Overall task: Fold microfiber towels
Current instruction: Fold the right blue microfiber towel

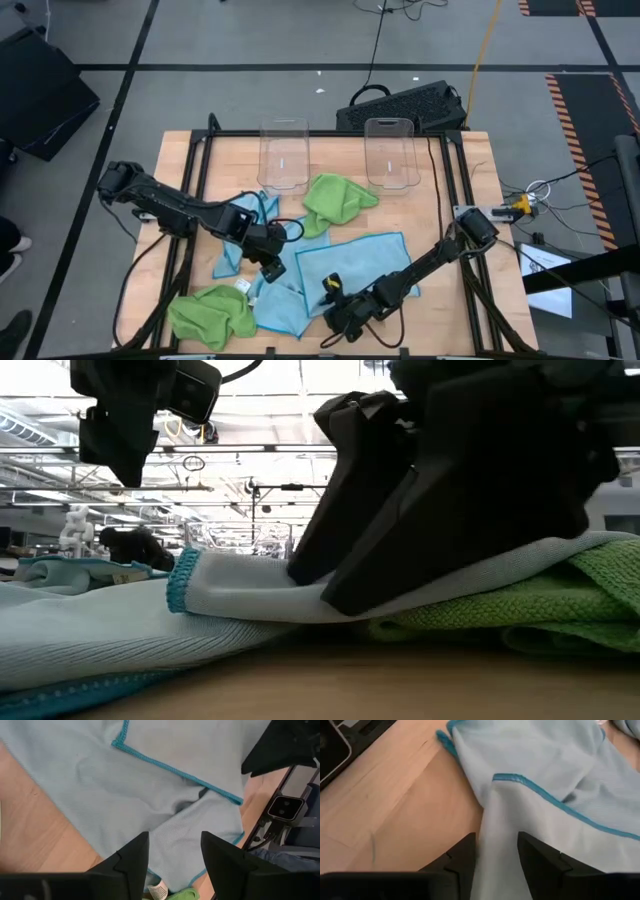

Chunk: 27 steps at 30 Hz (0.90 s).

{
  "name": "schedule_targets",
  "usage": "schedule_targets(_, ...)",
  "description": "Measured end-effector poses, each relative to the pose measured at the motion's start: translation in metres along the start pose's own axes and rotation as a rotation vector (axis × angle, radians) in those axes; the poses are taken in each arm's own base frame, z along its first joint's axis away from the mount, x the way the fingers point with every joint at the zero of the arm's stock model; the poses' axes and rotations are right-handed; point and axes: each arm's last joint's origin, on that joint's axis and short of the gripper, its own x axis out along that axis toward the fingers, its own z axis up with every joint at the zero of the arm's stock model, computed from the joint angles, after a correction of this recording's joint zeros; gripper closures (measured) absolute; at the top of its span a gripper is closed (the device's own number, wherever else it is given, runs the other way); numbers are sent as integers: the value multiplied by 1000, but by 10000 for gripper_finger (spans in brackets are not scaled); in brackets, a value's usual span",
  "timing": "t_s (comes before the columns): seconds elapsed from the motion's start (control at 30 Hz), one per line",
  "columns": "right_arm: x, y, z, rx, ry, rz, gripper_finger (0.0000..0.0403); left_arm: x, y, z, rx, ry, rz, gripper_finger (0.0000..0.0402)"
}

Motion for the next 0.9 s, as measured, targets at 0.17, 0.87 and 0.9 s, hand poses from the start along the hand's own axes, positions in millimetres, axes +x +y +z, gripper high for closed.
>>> schedule_targets(0.17, 1, 1, -2, -5, 13, 5, 299, 1, -2, -3, 14, 1, 3, 220)
schedule_targets(0.87, -10, -5, 4, 282, 11, 74, 401, -4, -50, -20, 253, -167, -277, 220)
schedule_targets(0.9, -12, -7, 6, 321, 6, 72, 401, -5, -55, -25, 322, -197, -277, 220)
